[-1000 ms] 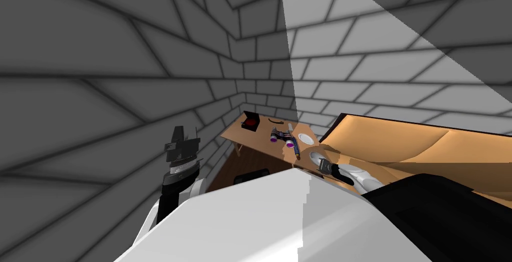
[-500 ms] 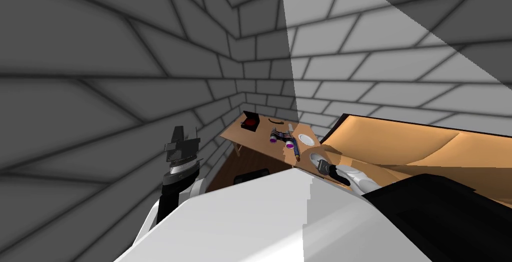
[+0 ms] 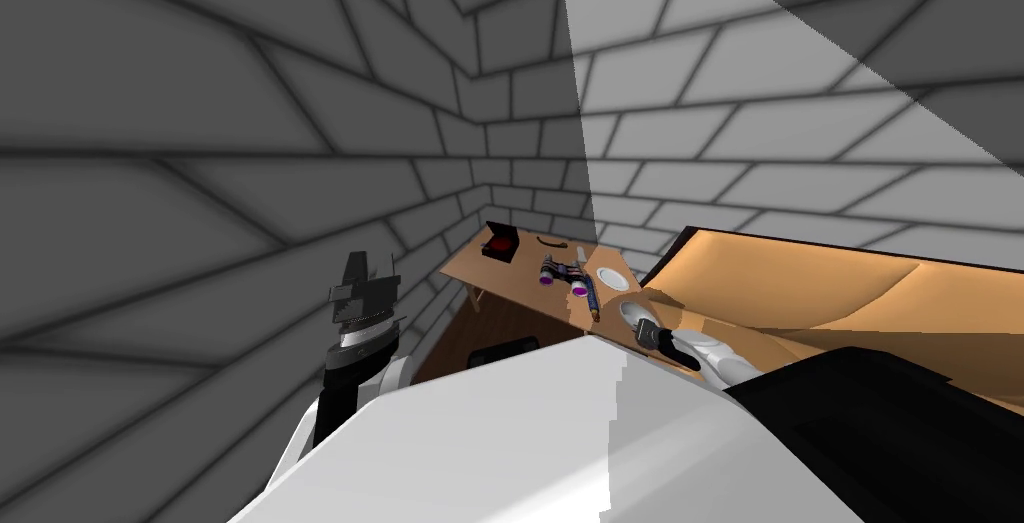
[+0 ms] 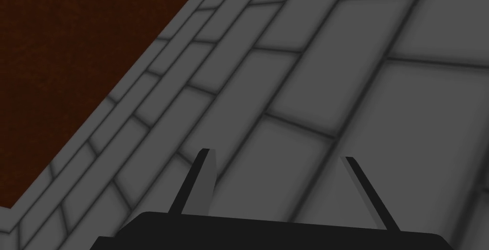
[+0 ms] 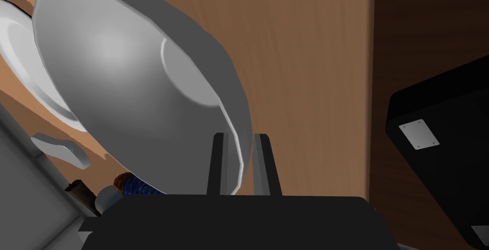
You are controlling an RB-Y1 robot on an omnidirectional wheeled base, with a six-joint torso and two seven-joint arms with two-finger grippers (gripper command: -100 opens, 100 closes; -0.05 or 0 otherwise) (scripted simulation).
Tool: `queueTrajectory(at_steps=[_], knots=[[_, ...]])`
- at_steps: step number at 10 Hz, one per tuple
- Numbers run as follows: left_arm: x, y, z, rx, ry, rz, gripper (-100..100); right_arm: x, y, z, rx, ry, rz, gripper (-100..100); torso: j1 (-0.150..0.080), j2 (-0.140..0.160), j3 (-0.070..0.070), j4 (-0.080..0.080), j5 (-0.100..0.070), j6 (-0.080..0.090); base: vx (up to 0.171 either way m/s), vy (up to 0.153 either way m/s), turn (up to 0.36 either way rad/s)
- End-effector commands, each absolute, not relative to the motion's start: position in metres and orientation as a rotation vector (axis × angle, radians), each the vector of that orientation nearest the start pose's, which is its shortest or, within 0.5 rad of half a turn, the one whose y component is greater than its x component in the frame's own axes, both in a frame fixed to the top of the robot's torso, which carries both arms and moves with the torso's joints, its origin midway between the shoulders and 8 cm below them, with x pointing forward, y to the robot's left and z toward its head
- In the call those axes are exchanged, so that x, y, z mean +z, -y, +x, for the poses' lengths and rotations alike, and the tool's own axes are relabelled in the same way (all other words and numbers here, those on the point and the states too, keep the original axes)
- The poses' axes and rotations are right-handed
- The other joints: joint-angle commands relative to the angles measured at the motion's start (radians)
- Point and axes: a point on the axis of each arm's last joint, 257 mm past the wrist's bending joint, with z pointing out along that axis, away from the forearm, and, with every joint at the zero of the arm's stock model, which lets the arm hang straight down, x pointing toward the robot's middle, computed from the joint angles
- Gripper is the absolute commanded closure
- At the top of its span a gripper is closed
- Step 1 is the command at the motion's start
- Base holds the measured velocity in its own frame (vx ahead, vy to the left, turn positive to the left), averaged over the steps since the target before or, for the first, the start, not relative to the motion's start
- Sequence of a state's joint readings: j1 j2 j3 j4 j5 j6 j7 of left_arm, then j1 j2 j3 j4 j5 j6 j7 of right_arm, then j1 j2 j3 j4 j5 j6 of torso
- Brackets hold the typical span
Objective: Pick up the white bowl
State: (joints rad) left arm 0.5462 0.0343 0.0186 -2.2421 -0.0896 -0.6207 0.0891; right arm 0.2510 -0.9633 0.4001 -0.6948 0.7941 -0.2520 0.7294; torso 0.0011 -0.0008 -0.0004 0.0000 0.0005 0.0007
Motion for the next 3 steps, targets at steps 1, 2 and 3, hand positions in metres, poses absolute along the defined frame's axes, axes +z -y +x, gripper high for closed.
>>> queueTrajectory(at_steps=[1, 2, 3], knots=[[0.0142, -0.2713, 0.3286, -1.314, -0.653, -0.572, 0, -0.4922, 0.6787, 0.1493, -0.639, -2.597, -0.989, 100, 0.000, 0.000, 0.000, 0.000, 0.000, 0.000, -0.008, 0.038, -0.074], [0.0142, -0.2713, 0.3286, -1.314, -0.653, -0.572, 0, -0.4952, 0.6759, 0.1513, -0.640, -2.597, -0.986, 100, 0.002, 0.001, 0.000, 0.000, 0.001, 0.001, -0.006, 0.023, -0.029], [0.0142, -0.2713, 0.3286, -1.314, -0.653, -0.572, 0, -0.4944, 0.6766, 0.1513, -0.640, -2.598, -0.983, 0, 0.002, 0.001, 0.000, 0.000, 0.001, 0.000, 0.000, 0.000, 0.000]])
